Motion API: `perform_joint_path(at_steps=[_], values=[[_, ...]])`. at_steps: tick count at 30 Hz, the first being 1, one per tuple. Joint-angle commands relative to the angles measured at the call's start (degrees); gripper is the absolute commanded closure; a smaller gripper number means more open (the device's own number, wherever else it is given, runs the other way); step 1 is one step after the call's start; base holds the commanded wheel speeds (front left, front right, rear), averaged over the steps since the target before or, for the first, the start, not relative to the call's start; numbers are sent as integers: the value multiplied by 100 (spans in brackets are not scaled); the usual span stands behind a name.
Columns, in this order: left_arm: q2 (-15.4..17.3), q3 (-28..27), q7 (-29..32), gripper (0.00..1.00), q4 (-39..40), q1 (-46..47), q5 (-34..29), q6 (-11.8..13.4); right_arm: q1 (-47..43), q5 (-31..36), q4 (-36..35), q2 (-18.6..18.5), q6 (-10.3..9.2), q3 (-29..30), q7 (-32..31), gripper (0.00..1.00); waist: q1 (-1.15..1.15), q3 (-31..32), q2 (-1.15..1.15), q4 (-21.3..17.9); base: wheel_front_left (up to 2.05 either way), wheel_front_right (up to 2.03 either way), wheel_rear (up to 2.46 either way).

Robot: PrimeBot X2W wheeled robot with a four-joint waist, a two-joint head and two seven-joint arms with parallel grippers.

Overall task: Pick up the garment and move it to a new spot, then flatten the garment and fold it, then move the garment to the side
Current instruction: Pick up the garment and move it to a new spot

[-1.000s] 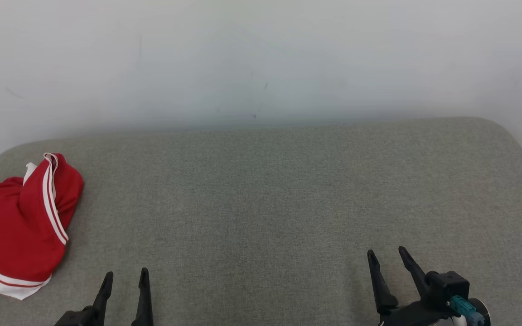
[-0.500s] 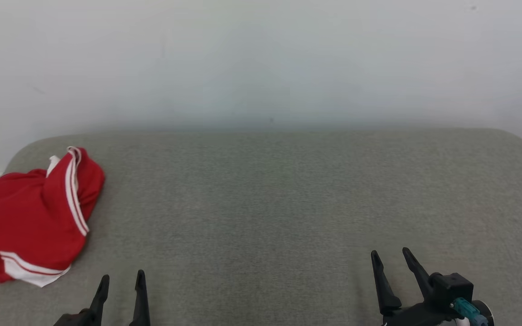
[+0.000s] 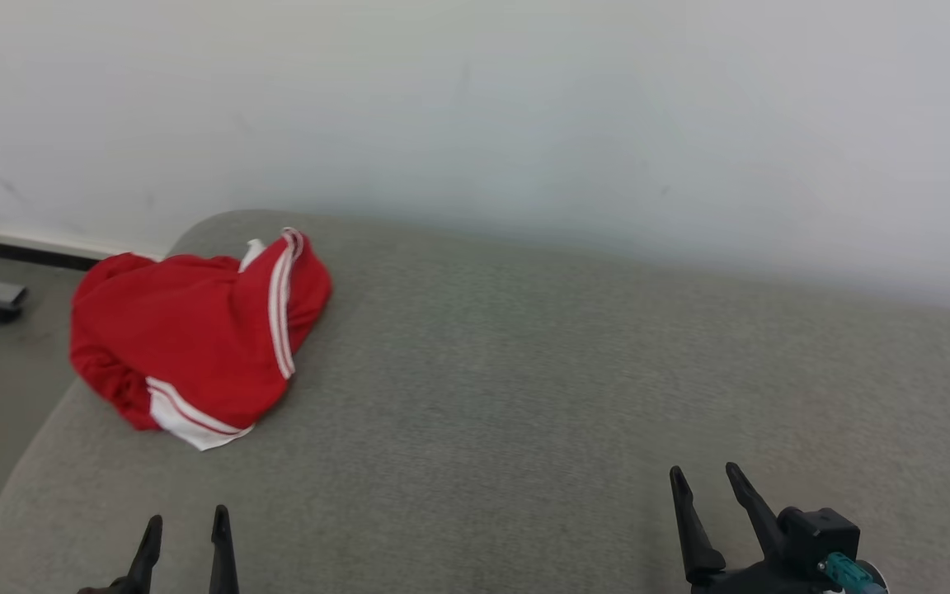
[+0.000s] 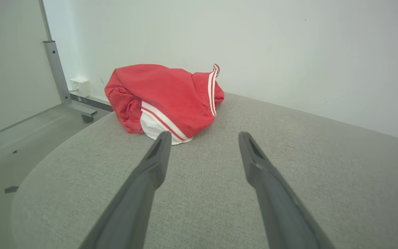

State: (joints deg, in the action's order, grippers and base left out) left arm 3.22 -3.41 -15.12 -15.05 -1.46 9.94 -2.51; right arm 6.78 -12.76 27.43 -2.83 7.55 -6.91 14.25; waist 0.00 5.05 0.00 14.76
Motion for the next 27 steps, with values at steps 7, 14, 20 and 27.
perform_joint_path(at_steps=[7,14,20,27], values=[[57,-174,-6,0,65,-134,-123,-14,9,-177,104,-8,-12,-135,81,0,0,133,0,924,0,0,0],[55,-315,-6,0,128,-157,-147,-33,84,-233,168,-11,-12,-251,96,0,0,109,0,1086,0,0,0],[32,-354,-6,0,160,-175,-182,-3,119,-224,199,-10,-12,-285,99,0,0,80,0,1111,0,0,0],[17,-340,-6,0,43,-128,-237,45,59,-241,179,-10,-12,-269,101,0,0,103,0,1086,0,0,0]])
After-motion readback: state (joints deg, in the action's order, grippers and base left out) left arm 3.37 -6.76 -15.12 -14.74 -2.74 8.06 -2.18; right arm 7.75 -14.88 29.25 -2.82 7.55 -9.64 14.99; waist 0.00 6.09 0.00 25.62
